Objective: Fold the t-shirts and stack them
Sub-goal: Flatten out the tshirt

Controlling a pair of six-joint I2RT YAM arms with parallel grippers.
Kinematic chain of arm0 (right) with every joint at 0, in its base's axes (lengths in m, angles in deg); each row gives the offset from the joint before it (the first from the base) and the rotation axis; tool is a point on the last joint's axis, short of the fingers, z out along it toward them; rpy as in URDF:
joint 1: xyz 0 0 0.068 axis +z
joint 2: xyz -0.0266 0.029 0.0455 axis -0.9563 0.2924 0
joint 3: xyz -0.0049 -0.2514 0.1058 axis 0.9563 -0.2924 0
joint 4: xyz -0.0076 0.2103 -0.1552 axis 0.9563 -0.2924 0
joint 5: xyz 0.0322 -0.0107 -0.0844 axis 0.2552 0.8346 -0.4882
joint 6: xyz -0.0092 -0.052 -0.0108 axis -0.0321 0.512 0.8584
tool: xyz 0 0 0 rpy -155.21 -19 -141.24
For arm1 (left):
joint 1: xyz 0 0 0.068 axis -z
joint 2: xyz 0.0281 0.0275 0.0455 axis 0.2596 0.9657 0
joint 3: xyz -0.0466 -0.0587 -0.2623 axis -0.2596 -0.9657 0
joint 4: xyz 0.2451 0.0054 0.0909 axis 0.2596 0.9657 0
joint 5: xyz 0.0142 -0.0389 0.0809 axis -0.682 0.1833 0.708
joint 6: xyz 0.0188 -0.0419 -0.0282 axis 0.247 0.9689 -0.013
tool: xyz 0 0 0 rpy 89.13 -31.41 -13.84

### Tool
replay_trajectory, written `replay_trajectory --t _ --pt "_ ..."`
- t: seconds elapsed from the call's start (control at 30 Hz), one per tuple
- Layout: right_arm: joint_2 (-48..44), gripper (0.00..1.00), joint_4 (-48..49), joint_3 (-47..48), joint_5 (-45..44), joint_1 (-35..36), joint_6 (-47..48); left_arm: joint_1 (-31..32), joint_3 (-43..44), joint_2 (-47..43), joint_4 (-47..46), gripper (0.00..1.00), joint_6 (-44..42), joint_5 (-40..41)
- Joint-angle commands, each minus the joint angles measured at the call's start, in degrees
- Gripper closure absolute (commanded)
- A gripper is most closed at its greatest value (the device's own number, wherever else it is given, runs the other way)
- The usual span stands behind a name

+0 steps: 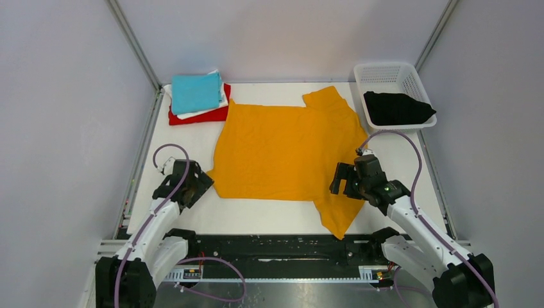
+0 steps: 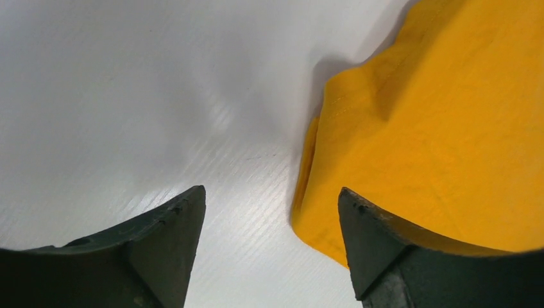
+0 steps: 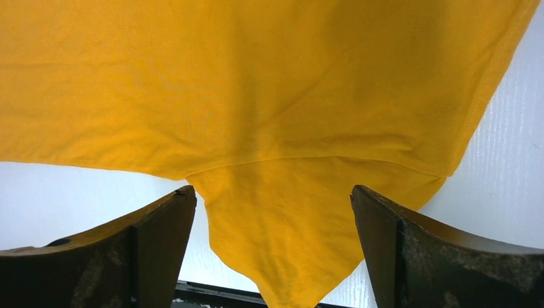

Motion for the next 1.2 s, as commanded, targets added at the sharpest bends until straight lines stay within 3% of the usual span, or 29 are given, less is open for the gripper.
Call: replay_trajectory --t 0.0,0.23,0.5,0.67,0.9,1.03,1.17 --pt "0.56 0.00 1.54 0.13 -0.56 0.02 -0.80 -0.57 -0.53 0.98 -2.74 0.32 1.44 -2.03" --pt "1.62 0.01 1.27 0.52 -0.86 0.04 -1.00 -0.56 1.61 8.03 -8.29 0.52 -0.56 -5.79" --pt "0.06 0.00 -0.44 0.58 -4.42 0.04 -0.66 0.75 7.18 21.20 -16.36 0.64 -2.14 -13.95" --pt "-0.37 0.01 -0.69 0.35 -5.08 0.06 -0.64 6.35 11.13 26.19 -14.96 0.58 -2.60 -9.40" --pt "-0.05 0.01 -0.60 0.23 -6.53 0.05 0.31 8.04 15.32 34.00 -14.21 0.59 -4.07 -7.98" --pt "0.29 0.00 -0.63 0.26 -6.96 0.01 0.77 8.33 16.64 33.72 -11.72 0.68 -5.10 -6.03" --pt "0.93 0.00 -0.63 0.15 -7.61 0.02 0.83 8.33 16.69 28.64 -5.88 0.83 -6.68 2.67"
